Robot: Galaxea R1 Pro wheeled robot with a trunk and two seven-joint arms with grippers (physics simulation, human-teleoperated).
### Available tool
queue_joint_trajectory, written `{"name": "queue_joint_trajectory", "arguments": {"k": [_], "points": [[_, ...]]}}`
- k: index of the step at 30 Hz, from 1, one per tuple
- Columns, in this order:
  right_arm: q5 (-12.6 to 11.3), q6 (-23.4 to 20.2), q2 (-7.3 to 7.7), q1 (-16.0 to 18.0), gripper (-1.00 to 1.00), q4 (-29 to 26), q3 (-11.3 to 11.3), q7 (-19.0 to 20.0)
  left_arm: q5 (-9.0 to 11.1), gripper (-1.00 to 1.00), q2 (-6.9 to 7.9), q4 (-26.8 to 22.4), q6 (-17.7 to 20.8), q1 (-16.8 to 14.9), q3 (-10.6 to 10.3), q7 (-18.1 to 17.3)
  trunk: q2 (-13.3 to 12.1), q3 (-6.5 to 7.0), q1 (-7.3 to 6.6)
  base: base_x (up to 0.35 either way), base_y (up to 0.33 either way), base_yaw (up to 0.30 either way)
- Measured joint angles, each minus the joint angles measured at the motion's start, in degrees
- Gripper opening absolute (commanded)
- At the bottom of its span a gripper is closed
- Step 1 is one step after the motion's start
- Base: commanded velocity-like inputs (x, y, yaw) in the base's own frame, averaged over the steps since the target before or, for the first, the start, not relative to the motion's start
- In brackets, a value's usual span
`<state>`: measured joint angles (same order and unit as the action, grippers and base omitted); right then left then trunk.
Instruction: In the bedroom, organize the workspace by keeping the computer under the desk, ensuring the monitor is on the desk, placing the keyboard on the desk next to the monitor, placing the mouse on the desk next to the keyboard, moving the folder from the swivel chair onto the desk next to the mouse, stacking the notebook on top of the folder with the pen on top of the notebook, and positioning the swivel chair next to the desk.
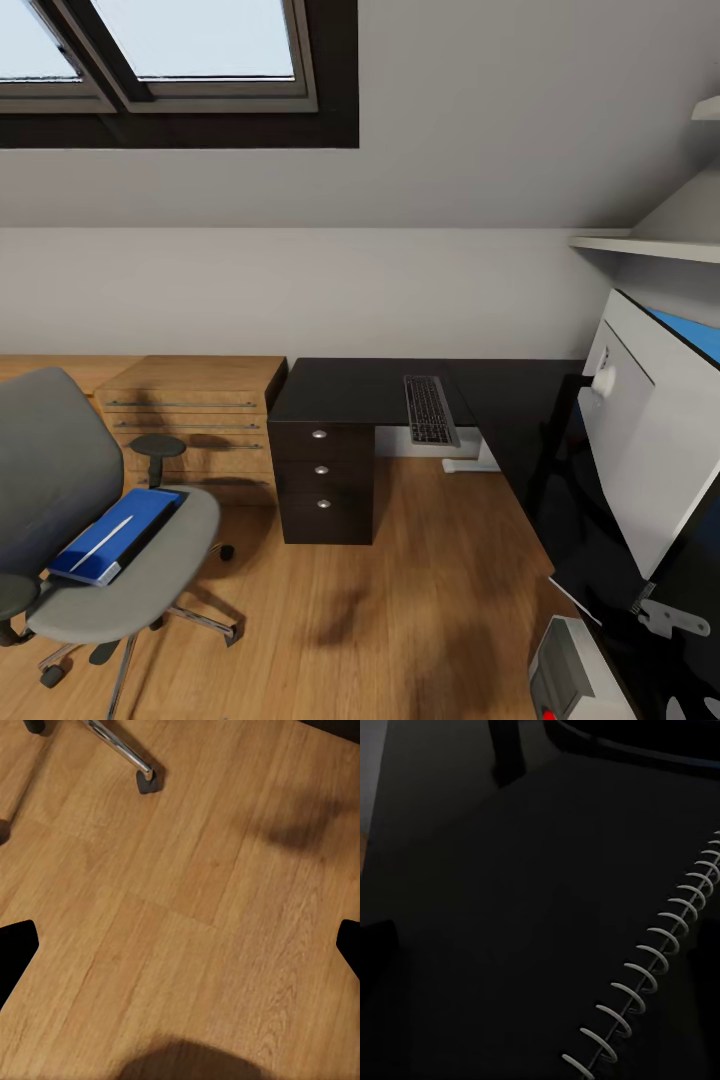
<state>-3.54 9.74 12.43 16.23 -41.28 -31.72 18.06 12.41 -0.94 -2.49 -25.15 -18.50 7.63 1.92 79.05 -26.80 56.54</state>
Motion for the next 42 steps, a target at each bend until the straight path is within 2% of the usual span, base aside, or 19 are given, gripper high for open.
{"name": "queue_joint_trajectory", "arguments": {"k": [10, 42], "points": [[0.11, -0.02, -0.02, 0.0, 1.0, 0.09, 0.16, 0.2, 0.0, 1.0, 0.01, 0.01, 0.0, -0.02, 0.02, 0.02, 0.0, 0.0, 0.0, 0.0, 0.1, 0.0], [0.24, 0.25, -0.02, 0.0, 1.0, 0.26, 0.17, 0.12, 0.0, 1.0, 0.09, 0.01, 0.0, -0.01, 0.0, 0.01, 0.0, 0.0, 0.0, 0.0, 0.003, 0.0]]}}
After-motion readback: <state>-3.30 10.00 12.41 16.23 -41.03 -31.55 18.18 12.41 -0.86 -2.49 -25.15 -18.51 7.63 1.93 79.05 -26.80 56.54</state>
